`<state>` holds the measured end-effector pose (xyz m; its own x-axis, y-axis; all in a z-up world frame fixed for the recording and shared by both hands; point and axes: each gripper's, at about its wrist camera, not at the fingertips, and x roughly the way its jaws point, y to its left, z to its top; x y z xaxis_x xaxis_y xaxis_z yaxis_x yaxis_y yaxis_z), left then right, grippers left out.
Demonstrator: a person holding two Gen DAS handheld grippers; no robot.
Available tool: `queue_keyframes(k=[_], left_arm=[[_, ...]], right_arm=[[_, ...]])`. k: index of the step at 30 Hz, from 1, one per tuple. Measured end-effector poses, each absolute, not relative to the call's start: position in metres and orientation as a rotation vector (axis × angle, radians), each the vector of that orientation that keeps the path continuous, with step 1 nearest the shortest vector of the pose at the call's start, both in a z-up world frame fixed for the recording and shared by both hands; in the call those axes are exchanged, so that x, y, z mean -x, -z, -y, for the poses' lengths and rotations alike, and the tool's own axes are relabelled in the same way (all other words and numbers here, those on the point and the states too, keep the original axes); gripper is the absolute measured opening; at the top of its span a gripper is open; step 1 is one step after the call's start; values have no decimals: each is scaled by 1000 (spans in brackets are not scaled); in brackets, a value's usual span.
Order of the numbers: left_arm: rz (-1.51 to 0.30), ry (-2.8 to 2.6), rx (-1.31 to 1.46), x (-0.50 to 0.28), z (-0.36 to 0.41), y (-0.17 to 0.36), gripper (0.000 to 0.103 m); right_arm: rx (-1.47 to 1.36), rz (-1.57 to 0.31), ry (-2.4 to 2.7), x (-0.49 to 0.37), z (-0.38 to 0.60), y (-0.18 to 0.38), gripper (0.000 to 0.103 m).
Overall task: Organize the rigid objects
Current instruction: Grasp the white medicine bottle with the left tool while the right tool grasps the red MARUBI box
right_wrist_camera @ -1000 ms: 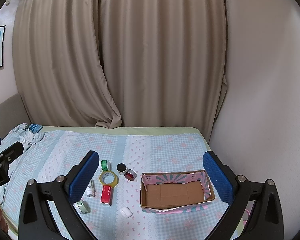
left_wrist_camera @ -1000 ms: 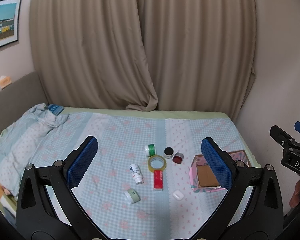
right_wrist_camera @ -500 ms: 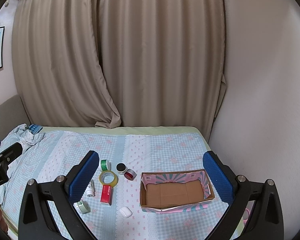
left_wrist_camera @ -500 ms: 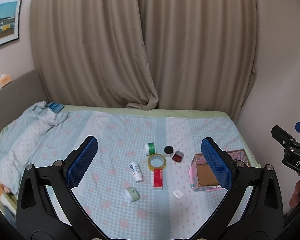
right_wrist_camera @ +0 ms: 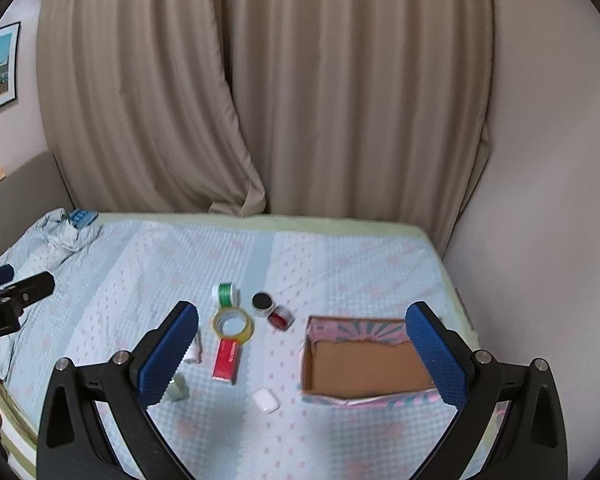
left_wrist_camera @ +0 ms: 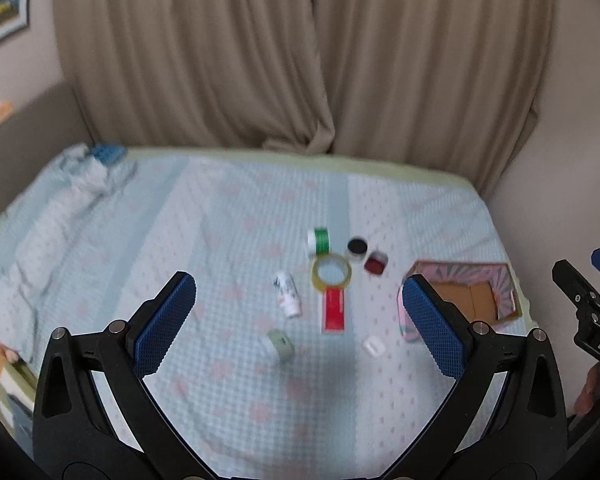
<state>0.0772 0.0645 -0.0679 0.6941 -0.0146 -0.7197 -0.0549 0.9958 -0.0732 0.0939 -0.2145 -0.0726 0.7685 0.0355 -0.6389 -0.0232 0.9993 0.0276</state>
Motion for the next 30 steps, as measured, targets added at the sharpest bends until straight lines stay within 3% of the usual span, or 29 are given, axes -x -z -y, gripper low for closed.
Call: queue_keyframes(k=[15, 30], left_arm=[[-1156, 96, 208, -225, -157, 226, 102], [-1486, 6, 332, -332, -128, 411, 93]], right_arm=[[-76, -1010, -53, -197, 112, 187, 103], [-17, -1389, -154, -285, 65, 372, 100]])
